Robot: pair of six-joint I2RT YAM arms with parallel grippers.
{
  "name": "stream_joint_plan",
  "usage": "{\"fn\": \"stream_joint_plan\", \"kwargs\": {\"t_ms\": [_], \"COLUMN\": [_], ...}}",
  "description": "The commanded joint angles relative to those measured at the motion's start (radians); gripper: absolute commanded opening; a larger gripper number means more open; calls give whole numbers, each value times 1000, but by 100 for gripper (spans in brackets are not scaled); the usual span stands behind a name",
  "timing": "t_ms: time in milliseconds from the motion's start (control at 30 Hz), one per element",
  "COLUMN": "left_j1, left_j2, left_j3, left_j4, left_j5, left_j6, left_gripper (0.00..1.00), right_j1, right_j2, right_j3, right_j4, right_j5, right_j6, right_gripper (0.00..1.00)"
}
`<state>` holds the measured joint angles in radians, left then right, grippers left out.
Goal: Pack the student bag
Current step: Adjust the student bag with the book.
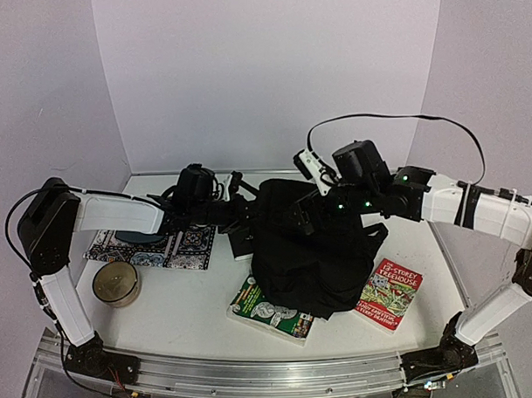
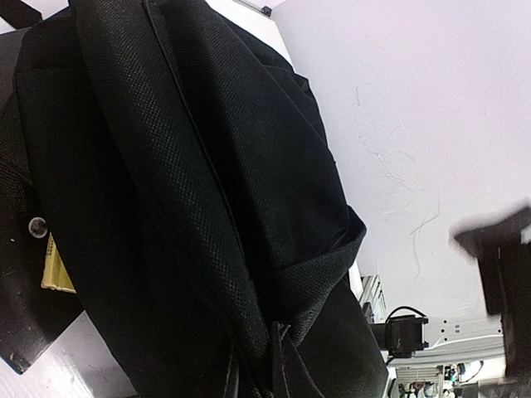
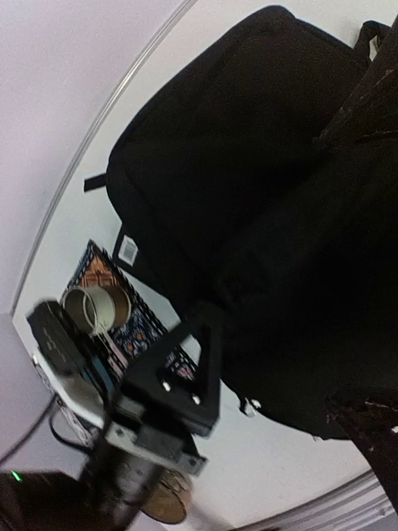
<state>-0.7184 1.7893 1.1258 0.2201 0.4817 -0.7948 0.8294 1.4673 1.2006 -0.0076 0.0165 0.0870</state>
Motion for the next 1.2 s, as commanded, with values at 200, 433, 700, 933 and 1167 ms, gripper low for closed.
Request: {"fn": "stream_joint_plan", "kwargs": {"t_ms": [200, 433, 700, 933, 1167], "left_j1": [-3, -3, -5, -27, 15], "left_j2": [-20, -35, -65, -102, -77], "left_j3": [6, 0, -6, -36, -46], "left_j4": [82, 82, 82, 82, 81], "left_j5": [-39, -55, -47, -51, -52], "left_j6": [20, 28, 9, 23, 46], "left_gripper": [12, 12, 16, 35, 63], "right_j1": [85, 66, -45, -87, -86], "right_j2": [23, 31, 18, 34, -6], "right_j3": [-124, -126, -62, -16, -121], "right_j4": [-140, -214, -261, -208, -87], "right_j5": [-30, 146, 367, 417, 320], "right_j6": [50, 54, -15, -246, -370], "right_gripper": [98, 61, 0, 0, 0]}}
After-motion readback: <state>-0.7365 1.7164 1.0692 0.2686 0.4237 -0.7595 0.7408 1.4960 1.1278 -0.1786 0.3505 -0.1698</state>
